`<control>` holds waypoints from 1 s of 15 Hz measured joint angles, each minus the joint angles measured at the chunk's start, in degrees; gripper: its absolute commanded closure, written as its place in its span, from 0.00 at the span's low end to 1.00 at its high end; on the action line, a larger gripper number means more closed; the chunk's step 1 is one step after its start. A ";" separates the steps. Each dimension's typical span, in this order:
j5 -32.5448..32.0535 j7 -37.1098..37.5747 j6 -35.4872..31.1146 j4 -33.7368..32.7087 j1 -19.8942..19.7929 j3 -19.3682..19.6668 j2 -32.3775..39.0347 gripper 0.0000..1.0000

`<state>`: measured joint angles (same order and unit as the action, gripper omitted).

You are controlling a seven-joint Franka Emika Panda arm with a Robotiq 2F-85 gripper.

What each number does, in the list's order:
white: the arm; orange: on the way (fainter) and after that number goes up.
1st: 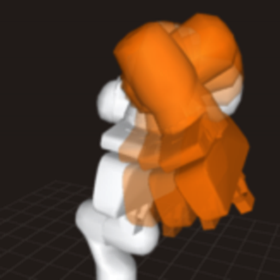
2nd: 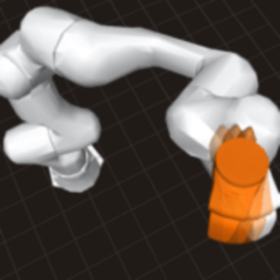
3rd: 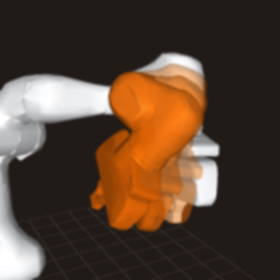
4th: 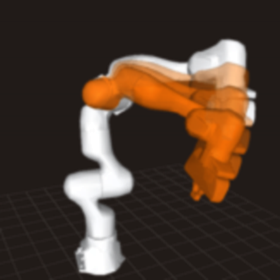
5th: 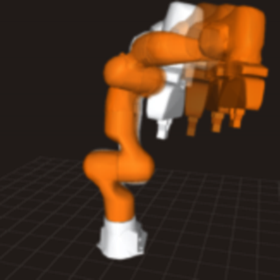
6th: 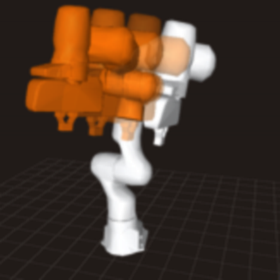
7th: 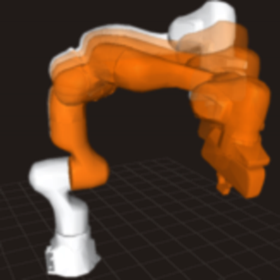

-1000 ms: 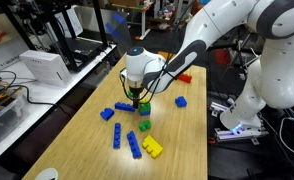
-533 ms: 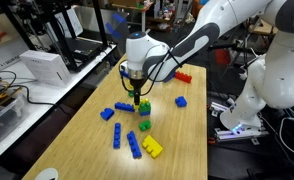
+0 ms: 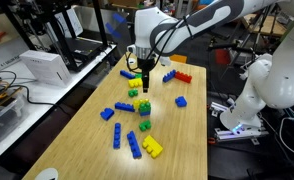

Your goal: Attach a three piece yellow Lego to the stack of Legos

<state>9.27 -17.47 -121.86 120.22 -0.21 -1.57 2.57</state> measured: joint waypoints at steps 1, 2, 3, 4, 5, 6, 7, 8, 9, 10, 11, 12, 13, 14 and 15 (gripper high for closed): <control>1.05 -2.02 1.45 0.77 -0.41 0.57 -1.61 0.00; 2.22 -4.25 2.90 1.66 -0.75 1.29 -3.33 0.00; 3.02 -6.36 4.30 2.64 -1.01 2.09 -5.05 0.00; 3.35 -8.02 5.67 3.66 -1.16 2.91 -6.77 0.00; 3.38 -9.10 6.73 4.72 -1.26 3.67 -8.38 0.00; 3.38 -9.77 7.60 5.84 -1.26 4.38 -10.00 0.00; 3.33 -10.38 8.28 6.97 -1.26 4.97 -11.52 0.00; 3.31 -10.85 8.82 8.07 -1.26 5.43 -12.98 0.00; 3.19 -11.22 9.21 9.17 -1.26 5.80 -14.36 0.00; 3.03 -11.46 9.41 10.29 -1.25 6.15 -15.67 0.00; 2.82 -11.55 9.43 11.43 -1.25 6.46 -16.91 0.00; 2.41 -11.56 9.43 12.43 -1.25 6.70 -17.99 0.00; 2.09 -11.56 9.43 13.29 -1.25 6.89 -18.94 0.00; 1.95 -11.56 9.43 13.88 -1.25 7.01 -19.62 0.00; 1.88 -11.56 9.43 14.22 -1.24 7.03 -20.05 0.00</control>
<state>11.16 -29.03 -112.43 134.44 -1.45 5.46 -17.48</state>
